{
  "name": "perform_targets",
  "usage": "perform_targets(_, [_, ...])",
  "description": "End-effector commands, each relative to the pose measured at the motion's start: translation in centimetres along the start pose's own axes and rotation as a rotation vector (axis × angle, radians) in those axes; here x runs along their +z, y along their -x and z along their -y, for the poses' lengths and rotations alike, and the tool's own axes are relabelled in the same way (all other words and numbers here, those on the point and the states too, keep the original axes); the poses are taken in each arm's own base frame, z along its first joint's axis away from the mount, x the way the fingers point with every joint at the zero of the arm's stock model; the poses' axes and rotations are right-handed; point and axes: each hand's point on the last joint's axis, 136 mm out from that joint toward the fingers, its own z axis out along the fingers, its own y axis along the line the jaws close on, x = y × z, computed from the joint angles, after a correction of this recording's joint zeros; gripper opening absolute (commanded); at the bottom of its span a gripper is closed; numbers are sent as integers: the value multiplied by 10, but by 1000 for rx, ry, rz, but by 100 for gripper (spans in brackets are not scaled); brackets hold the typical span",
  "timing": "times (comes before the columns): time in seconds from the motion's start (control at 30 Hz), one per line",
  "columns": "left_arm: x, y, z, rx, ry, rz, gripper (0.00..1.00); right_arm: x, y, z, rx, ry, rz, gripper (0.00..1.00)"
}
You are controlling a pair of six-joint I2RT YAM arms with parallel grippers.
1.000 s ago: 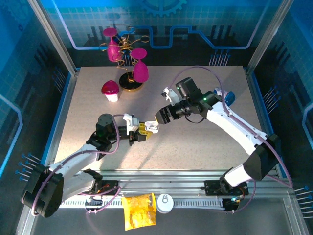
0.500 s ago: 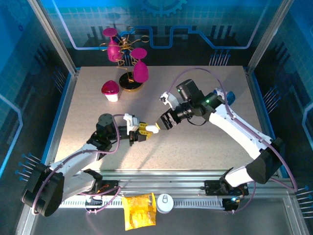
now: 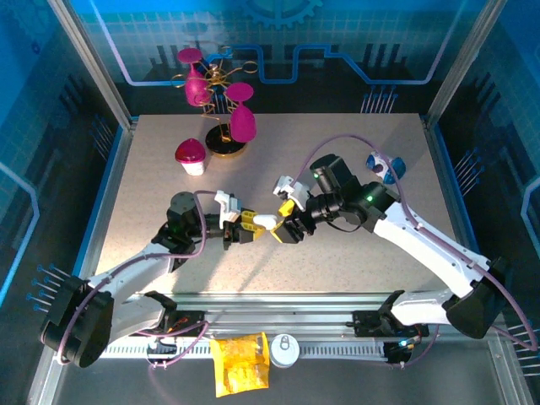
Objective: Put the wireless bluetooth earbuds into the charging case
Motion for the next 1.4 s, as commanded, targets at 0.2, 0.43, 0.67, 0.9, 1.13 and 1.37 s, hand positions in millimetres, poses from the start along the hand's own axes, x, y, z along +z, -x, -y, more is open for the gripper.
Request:
perform_targets(0.2, [4, 23, 17, 24, -96, 22, 13, 13, 5, -3, -96, 53, 20, 29])
perform_targets(0.43, [6, 18, 9, 8, -59, 10, 24, 9, -1, -6, -106, 56, 28, 13])
perform_targets(0.67, [-2, 12, -13, 80, 143, 46, 99, 9, -13, 59, 129, -123, 111, 18])
perform_targets(0.9, [-9, -45, -39, 187, 380, -160, 99, 10, -84, 160, 718, -341, 120, 19])
perform_targets(1.13, [-4, -71, -57, 180, 469, -248, 99, 36, -136, 191, 977, -310, 93, 19])
perform_targets(1.37, [2, -81, -61, 177, 469, -285, 99, 53, -166, 208, 1041, -350, 52, 25])
